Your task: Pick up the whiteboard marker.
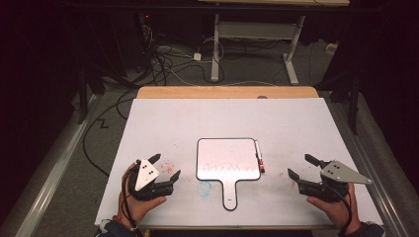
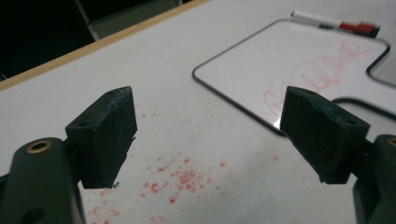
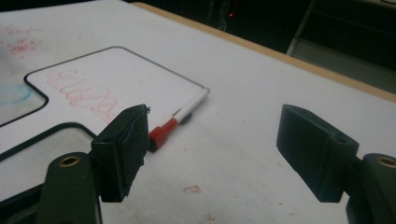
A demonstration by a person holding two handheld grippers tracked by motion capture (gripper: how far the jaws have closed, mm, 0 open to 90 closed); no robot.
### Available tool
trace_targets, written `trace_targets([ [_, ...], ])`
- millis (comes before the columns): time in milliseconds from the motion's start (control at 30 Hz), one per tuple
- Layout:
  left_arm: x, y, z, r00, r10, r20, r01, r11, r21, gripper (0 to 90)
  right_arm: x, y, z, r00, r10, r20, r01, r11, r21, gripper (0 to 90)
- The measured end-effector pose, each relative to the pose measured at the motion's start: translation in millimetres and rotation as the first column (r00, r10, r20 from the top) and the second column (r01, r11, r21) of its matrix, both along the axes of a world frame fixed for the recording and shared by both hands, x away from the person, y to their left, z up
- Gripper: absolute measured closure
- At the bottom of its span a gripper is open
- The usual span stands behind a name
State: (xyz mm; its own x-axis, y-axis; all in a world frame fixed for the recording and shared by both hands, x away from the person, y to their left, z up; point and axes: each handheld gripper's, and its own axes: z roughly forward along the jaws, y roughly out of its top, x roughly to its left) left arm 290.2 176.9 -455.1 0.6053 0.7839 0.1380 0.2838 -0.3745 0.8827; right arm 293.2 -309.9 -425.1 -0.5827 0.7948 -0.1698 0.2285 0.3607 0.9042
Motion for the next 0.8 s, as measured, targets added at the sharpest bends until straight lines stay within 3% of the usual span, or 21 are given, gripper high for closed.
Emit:
trace_targets([
  [133, 5.5, -3.5, -5.0, 0.9997, -0.011, -0.023, 0.012, 0.9995, 0.030, 17.8, 3.8, 3.8, -3.0, 0.9966, 0.051, -0.065, -0.051, 0.999, -0.013, 26.5],
  [200, 5.8, -3.1, -8.9, 0.9992, -0.013, -0.038, 0.015, 0.9986, 0.051, 17.8, 5.1, 3.8, -3.5, 0.9960, 0.052, -0.073, -0.054, 0.998, -0.019, 26.6],
  [300, 3.8, -0.2, -11.3, 0.9985, -0.017, -0.053, 0.021, 0.9976, 0.066, 18.2, 12.7, 6.7, -3.4, 0.9907, 0.065, -0.120, -0.067, 0.998, -0.014, 29.5],
  [367, 3.0, 0.5, -11.7, 0.9984, -0.012, -0.055, 0.015, 0.9979, 0.063, 18.2, 15.3, 8.2, -2.5, 0.9898, 0.061, -0.129, -0.063, 0.998, -0.015, 30.6],
  [433, 3.5, 0.7, -13.2, 0.9979, -0.008, -0.064, 0.012, 0.9977, 0.066, 18.2, 23.5, 11.3, -0.7, 0.9840, 0.057, -0.169, -0.059, 0.998, -0.010, 35.3],
  [533, 4.3, 0.7, -16.1, 0.9966, 0.008, -0.082, -0.001, 0.9961, 0.089, 18.6, 41.5, 16.1, 0.6, 0.9692, 0.053, -0.240, -0.057, 0.998, -0.007, 40.7],
  [567, 4.7, 0.9, -16.7, 0.9961, 0.006, -0.088, 0.002, 0.9962, 0.087, 18.6, 48.5, 17.5, 0.6, 0.9614, 0.045, -0.272, -0.048, 0.999, -0.006, 40.5],
  [600, 5.0, 1.2, -16.9, 0.9957, 0.005, -0.092, 0.003, 0.9962, 0.087, 18.6, 64.8, 18.9, 0.2, 0.9451, 0.059, -0.321, -0.054, 0.998, 0.023, 41.5],
  [633, 5.2, 1.4, -16.9, 0.9959, 0.006, -0.090, 0.002, 0.9962, 0.088, 18.6, 64.8, 18.9, 0.2, 0.9451, 0.059, -0.321, -0.054, 0.998, 0.023, 41.5],
  [667, 5.5, 1.6, -16.6, 0.9959, 0.005, -0.090, 0.003, 0.9961, 0.089, 18.6, 72.7, 21.3, 0.3, 0.9314, 0.060, -0.359, -0.055, 0.998, 0.025, 42.4],
  [700, 6.2, 1.6, -16.7, 0.9958, 0.003, -0.091, 0.005, 0.9967, 0.081, 18.6, 88.3, 27.1, 0.5, 0.9265, 0.059, -0.372, -0.057, 0.998, 0.016, 43.4],
  [733, 6.7, 1.4, -16.8, 0.9956, 0.001, -0.094, 0.006, 0.9970, 0.078, 18.6, 88.3, 27.1, 0.5, 0.9265, 0.059, -0.372, -0.057, 0.998, 0.016, 43.4],
  [767, 6.9, 1.2, -17.2, 0.9955, -0.001, -0.095, 0.009, 0.9966, 0.082, 18.6, 103.4, 34.5, -0.7, 0.9062, 0.076, -0.416, -0.074, 0.997, 0.022, 43.4],
  [800, 6.7, 0.6, -17.9, 0.9955, -0.002, -0.095, 0.011, 0.9961, 0.088, 18.6, 103.4, 34.5, -0.7, 0.9062, 0.076, -0.416, -0.074, 0.997, 0.022, 43.4],
])
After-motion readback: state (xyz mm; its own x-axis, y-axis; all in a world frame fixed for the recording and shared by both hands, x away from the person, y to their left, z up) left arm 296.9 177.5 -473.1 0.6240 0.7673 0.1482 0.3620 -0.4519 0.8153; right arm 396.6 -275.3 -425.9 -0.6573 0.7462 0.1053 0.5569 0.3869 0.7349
